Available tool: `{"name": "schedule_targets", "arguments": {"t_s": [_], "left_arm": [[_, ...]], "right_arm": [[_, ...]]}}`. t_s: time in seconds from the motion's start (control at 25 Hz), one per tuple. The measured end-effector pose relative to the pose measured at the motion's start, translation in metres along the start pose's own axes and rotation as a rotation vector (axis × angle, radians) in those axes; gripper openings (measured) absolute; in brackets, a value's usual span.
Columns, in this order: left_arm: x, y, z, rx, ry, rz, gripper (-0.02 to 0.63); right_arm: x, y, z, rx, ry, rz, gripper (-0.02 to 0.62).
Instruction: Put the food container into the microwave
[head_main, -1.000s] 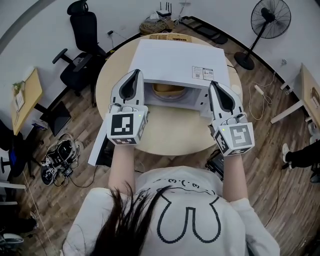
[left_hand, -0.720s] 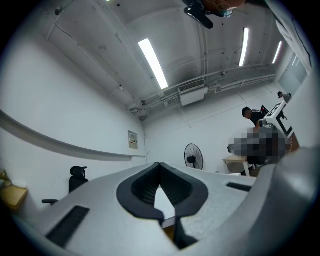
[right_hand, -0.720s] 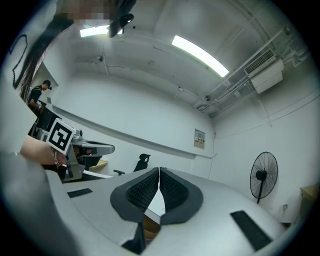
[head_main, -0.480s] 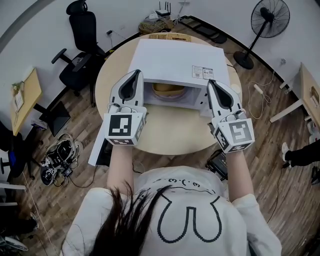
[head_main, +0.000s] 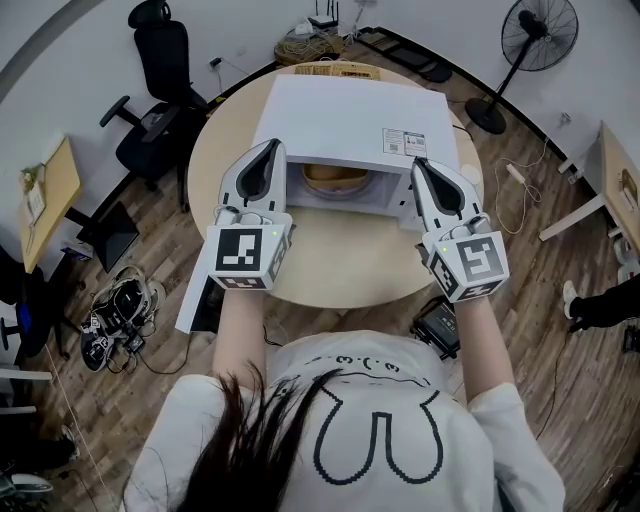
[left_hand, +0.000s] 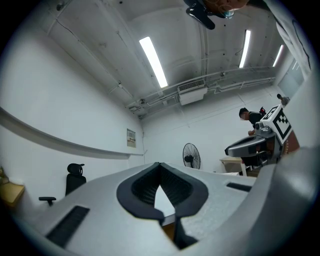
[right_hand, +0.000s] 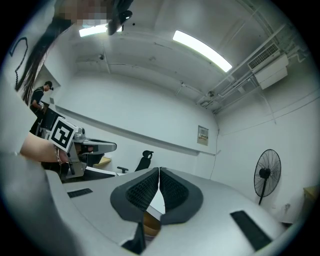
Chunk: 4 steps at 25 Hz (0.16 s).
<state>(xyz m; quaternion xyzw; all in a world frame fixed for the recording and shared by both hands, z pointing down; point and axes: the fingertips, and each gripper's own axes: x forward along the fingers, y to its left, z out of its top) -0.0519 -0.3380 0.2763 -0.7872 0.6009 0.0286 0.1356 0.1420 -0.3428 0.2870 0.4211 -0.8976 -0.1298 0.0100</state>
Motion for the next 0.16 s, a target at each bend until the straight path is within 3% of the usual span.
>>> {"name": "schedule_targets", "arguments": {"t_s": [0.16], "left_arm": [[0.0023, -0.0012, -0.0024, -0.008, 0.004, -0.005, 0.009]], "right_arm": [[0.0008, -0.0014, -0.0019, 0.000, 0.003, -0.004, 0.031]]}}
